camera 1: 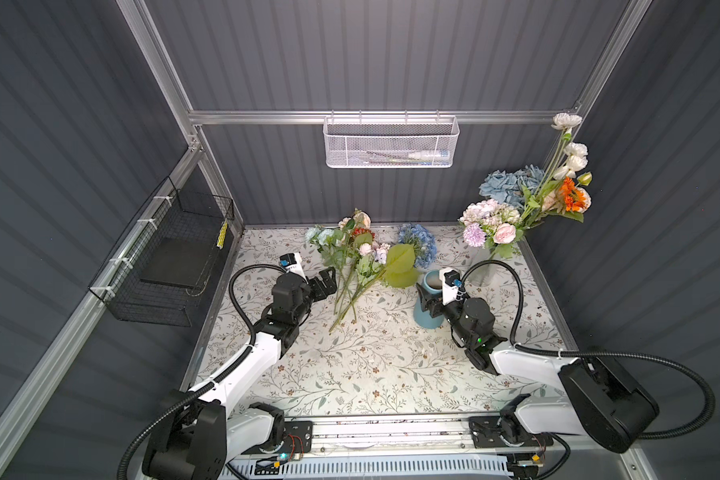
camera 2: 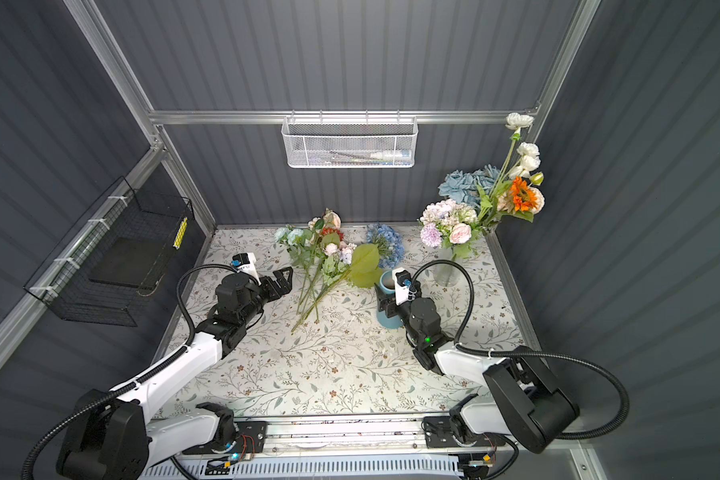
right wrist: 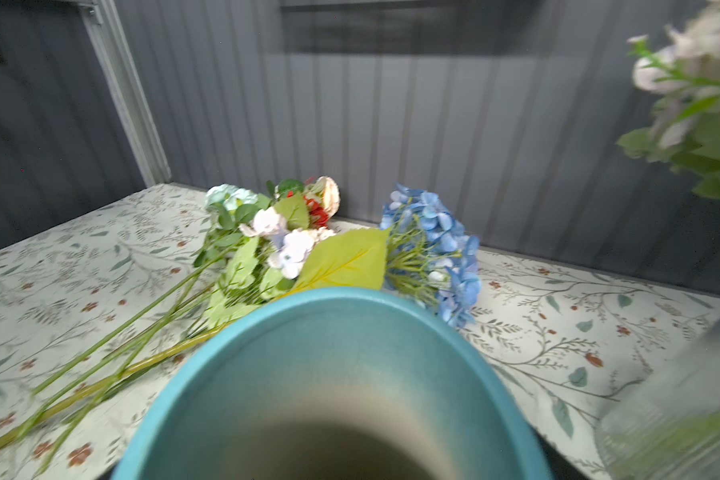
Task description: Arrange the flowers into the vase
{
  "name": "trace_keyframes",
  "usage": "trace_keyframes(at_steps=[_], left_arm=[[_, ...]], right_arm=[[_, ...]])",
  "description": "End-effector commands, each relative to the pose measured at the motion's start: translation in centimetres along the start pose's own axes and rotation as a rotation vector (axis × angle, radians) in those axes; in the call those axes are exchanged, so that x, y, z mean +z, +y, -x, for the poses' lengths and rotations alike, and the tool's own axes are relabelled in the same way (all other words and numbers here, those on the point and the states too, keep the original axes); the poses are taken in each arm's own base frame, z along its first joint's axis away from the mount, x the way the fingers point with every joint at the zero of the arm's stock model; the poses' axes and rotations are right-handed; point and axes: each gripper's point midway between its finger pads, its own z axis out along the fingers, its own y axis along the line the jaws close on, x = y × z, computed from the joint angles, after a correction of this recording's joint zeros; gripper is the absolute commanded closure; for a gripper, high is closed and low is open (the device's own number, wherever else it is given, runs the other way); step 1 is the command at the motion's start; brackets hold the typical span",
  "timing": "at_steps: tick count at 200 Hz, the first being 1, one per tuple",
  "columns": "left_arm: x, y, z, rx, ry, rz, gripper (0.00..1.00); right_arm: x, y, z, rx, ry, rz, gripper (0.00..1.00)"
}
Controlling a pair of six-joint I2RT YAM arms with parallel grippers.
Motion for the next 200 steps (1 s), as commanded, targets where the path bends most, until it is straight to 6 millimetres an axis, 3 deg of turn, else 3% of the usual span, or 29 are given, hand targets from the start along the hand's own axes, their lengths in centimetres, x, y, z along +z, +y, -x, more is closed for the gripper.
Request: trace_keyframes(at_steps=[1,41,76,111,139,200], left_arm=[[-0.5,0.1,-0.7,-0.018,0.025,-0.010,0.01],[-0.8,0.7,-1.8,0.007,0.070,0.012,0.02],[-0.7,1.1,-2.6,0.053,0.124,0.038,0.08],[-0.2,1.6,-4.0,0.096,0.196,0.052,0.17],[0.5,2.3,-5.4,0.120,0.264,0.076,0.18],[3.3,2.7,-8.2,0.154,0.401,0.066,0.24]], right_arm=[[-1.0,1.6,3.1,0.001,-0.062,0.023,0.51],[-1.7,5.5,2.9,0.030,-0.034,0.113,0.50],[-1.6,7.2,2.3,0.044,-0.046,0.142,0.44],[-1.9,7.4,1.6,0.044,-0.027,0.158,0.28],[-2.5,7.2,2.2,0.042,-0.041,0.165,0.02],[-5.2,6.8,3.6,0.089,-0.011,0.199,0.01]])
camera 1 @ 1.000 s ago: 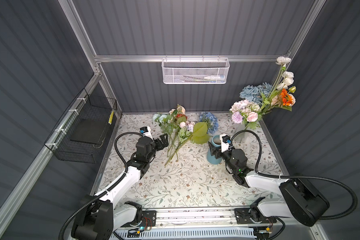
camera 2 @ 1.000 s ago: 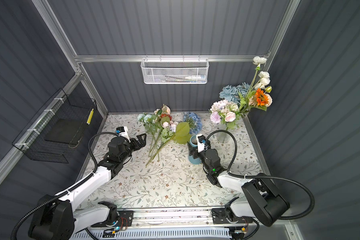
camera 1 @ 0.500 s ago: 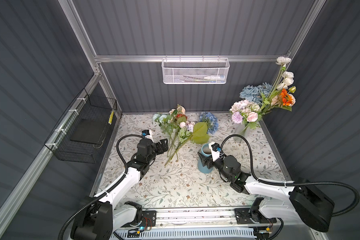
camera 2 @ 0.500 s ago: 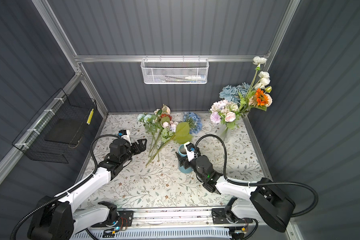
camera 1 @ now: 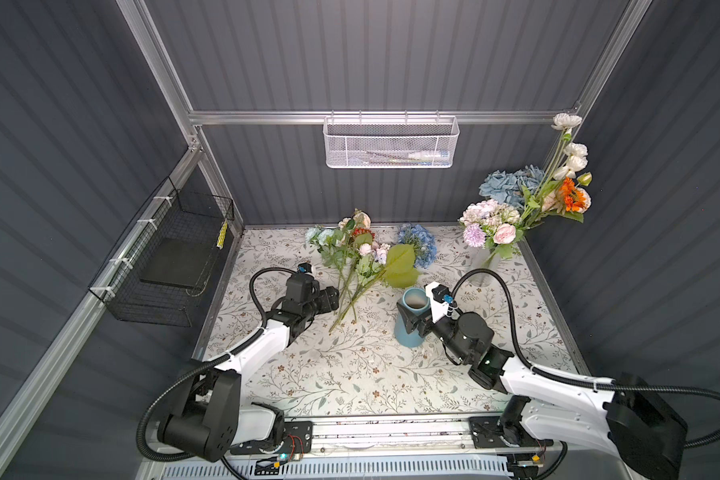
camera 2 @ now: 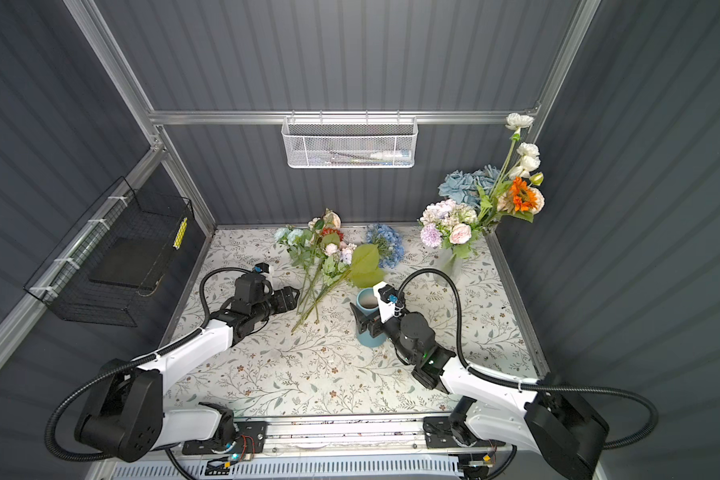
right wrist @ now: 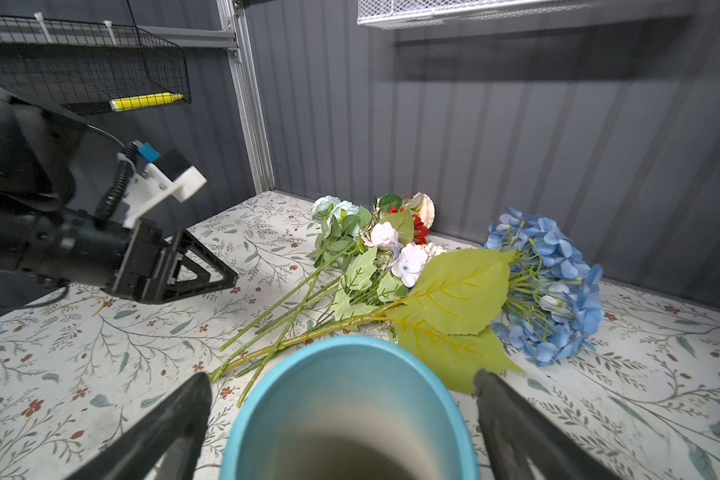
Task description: Arrange the flowers into the vase
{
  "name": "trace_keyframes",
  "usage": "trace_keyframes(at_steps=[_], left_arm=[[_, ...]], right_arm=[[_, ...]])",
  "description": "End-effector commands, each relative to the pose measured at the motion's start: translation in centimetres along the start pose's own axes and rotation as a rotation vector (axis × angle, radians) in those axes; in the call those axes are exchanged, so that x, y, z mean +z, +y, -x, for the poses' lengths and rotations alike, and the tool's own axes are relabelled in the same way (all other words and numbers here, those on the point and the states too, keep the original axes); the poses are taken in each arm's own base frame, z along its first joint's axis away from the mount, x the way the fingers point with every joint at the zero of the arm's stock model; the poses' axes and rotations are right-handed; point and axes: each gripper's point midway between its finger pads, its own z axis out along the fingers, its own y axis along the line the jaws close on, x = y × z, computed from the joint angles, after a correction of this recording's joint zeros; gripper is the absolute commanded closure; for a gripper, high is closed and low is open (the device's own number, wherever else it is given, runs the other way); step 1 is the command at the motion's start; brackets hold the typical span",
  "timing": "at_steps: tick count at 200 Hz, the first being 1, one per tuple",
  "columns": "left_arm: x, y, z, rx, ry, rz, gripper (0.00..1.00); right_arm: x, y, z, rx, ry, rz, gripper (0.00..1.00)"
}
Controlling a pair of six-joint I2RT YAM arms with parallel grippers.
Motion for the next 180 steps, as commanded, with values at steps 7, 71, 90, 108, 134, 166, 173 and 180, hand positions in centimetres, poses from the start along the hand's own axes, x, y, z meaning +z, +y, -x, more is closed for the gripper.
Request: trace_keyframes(at_steps=[7,71,90,108,134,166,173,180], left_arm=[[1.4,-0.6,-0.1,0.048,0.060,-0.025,0.25],[4.7,0.3,-1.5,0.071,0.139,0.011,0.30],[5.4,0.7,-1.5,0.078,0.135,0.028,0.36],[6.1,1.0,-1.8,0.079,0.153,0.038,0.42],[6.9,1.3,-2.6,0.070,0.176,0.042,0.47],[7.7,1.4,-3.3,0.060,0.198,0.034,0.54],[7.8,1.4,-3.4,0.058,0.201,0.032,0.57],[7.9,1.4,-3.4,0.059,0.203,0.031,0.61]], right_arm=[[-1.5,-0.2,0.1,0.059,0.041,-0.004,0.01],[-4.2,-4.8,2.4,0.105,0.171,-0.204,0.01],[-4.3,-6.1,2.8,0.164,0.185,-0.238,0.01],[-4.2,-6.5,2.9,0.214,0.215,-0.190,0.01],[-4.1,-7.8,3.2,0.299,0.211,-0.202,0.01],[-4.3,-9.3,3.4,0.341,0.239,-0.275,0.01],[-4.3,-9.6,3.5,0.347,0.246,-0.296,0.01],[-4.3,-9.7,3.5,0.346,0.259,-0.302,0.01]])
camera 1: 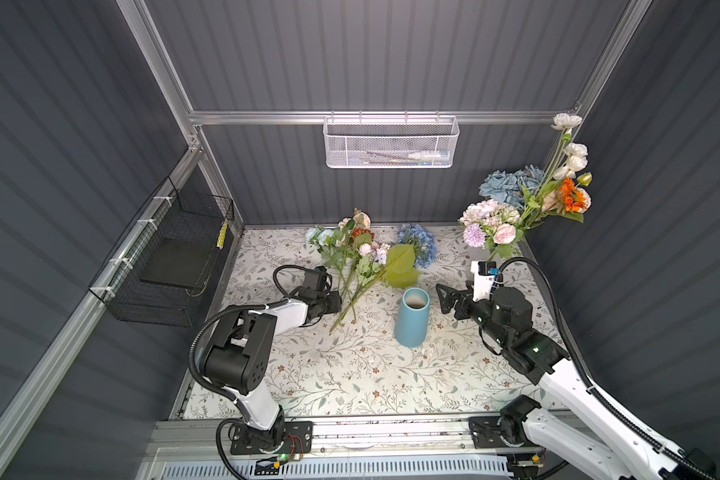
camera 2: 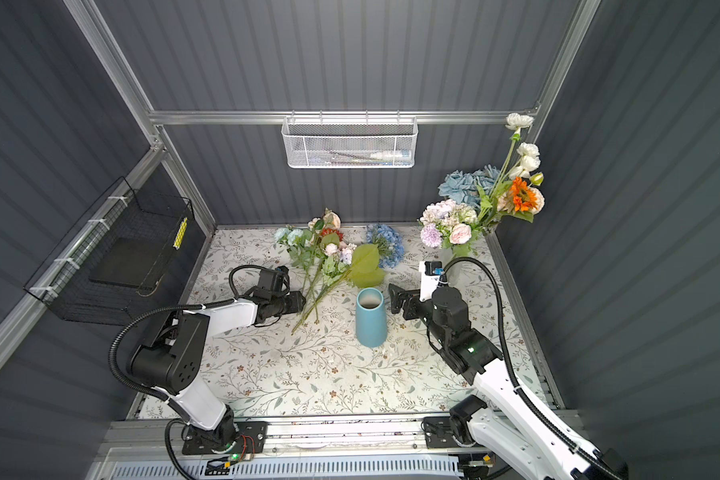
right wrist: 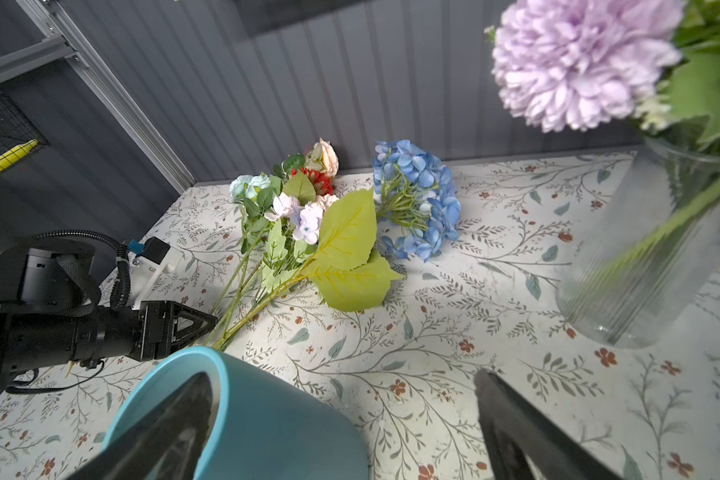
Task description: Arrange the flowers into the vase
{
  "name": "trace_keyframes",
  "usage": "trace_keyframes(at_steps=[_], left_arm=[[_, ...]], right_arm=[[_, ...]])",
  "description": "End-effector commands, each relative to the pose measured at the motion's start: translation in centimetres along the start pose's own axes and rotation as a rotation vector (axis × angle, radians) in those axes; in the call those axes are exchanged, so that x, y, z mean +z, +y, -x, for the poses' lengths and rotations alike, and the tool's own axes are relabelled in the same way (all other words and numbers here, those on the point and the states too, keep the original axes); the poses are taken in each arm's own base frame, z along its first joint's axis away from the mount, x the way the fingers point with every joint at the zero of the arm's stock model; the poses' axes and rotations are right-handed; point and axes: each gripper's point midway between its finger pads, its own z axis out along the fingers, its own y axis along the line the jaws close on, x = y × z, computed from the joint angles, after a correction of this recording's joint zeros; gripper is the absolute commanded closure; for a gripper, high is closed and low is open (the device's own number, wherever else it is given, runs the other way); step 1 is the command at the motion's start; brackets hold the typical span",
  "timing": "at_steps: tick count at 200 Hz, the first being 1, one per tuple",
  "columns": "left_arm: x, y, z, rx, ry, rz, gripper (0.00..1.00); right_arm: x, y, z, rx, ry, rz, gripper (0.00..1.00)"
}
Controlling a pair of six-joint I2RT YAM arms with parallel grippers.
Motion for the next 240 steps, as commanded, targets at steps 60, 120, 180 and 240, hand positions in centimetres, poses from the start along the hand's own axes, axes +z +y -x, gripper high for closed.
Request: trace_keyframes(at_steps=[60,120,180,240], left_arm=[[0.2,-1.2,1.4,0.005,-0.019,-0.047,0.87],[-1.5,-1.0,1.5,0.007,-0.044,-0.032,1.00],[-4.6,-2.2,2.3,-0.012,-0.128,-0.092,1.00],[-7.9,-5.4,4.7,-0.142,-0.238,-0.280,1.00]], right_arm=[[-0.4,1.3,1.2,0.016,-0.022,0.068,0.01],[0.1,1.8,0.8,0.002,0.001,0.098,0.01],[0.6,2.1,1.2,0.002,-0.013,0.107,0.01],[0.3,1.9,1.9,0.006,-0.035,0.090,0.01]])
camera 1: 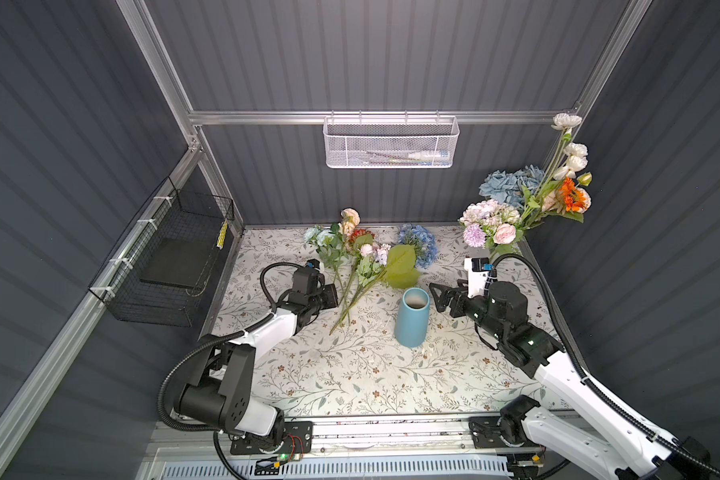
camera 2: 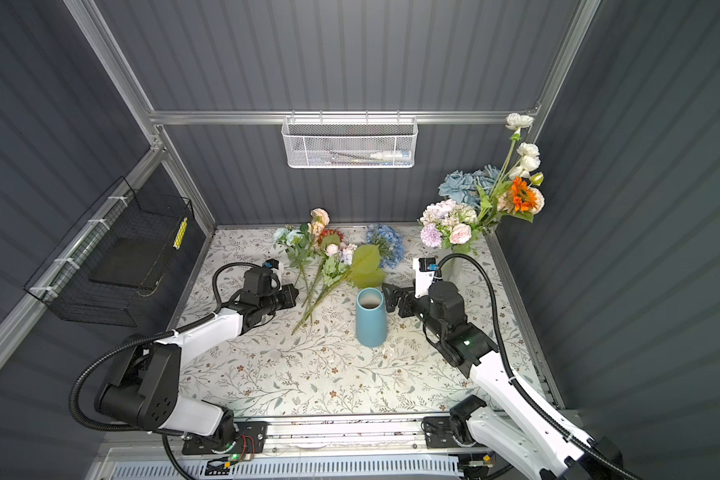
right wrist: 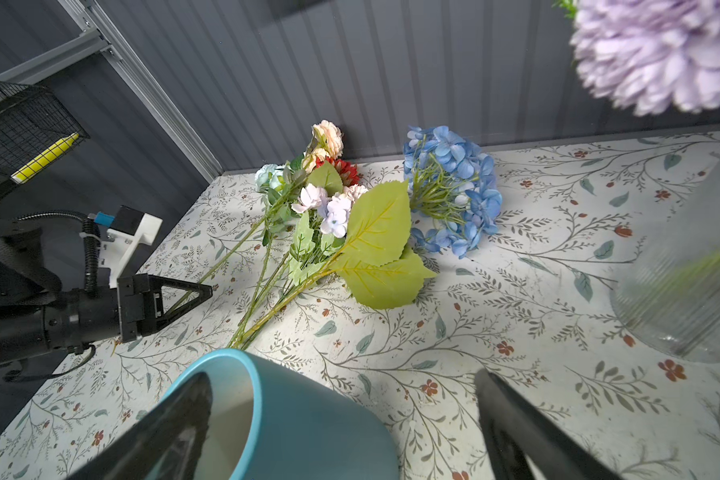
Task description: Arrange the flowers into the vase
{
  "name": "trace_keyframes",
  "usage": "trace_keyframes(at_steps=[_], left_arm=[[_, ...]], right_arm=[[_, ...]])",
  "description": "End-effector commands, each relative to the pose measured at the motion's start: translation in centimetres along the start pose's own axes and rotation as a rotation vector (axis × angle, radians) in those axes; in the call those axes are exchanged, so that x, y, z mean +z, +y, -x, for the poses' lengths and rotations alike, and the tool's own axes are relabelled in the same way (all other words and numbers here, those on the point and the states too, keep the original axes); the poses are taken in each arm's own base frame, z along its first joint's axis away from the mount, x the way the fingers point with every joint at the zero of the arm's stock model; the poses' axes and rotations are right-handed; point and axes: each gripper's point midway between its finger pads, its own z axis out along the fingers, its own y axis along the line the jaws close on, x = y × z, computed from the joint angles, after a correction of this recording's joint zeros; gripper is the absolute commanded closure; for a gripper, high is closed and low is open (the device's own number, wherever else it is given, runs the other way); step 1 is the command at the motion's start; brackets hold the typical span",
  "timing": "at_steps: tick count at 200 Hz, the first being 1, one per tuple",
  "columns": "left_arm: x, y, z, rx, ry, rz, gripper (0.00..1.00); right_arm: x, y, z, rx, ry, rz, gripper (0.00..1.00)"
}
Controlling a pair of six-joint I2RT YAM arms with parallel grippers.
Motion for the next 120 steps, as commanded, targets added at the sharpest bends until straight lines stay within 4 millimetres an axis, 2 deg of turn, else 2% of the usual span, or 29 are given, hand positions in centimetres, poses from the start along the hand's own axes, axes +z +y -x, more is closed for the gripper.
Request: trace_keyframes(at_steps=[1,27,58,120], left_arm=[[-0.9,-2.4,1.3,-0.087,-0.049,-0.124,1.00],[-1.5,-3.9,2.3,-0.162,-0.087,-0.209,1.00],[-2.8,-4.6,3.3,-0.215,-0.143,-0.251,1.00],[-7.4,-3.7,5.5,-0.266,-0.325,-0.186,1.00]], right_arm=[[-0.7,0.4,2.2,-0.006,-0.062,0.001,0.01],[-0.8,0.4,2.4,-0.001,-0.068,-0.003,0.01],[-1.3,0.6,2.9,0.009,-0.080,0.008,0.01],[-1.3,2.3,3.7,0.018,-0.066,0.084,0.01]])
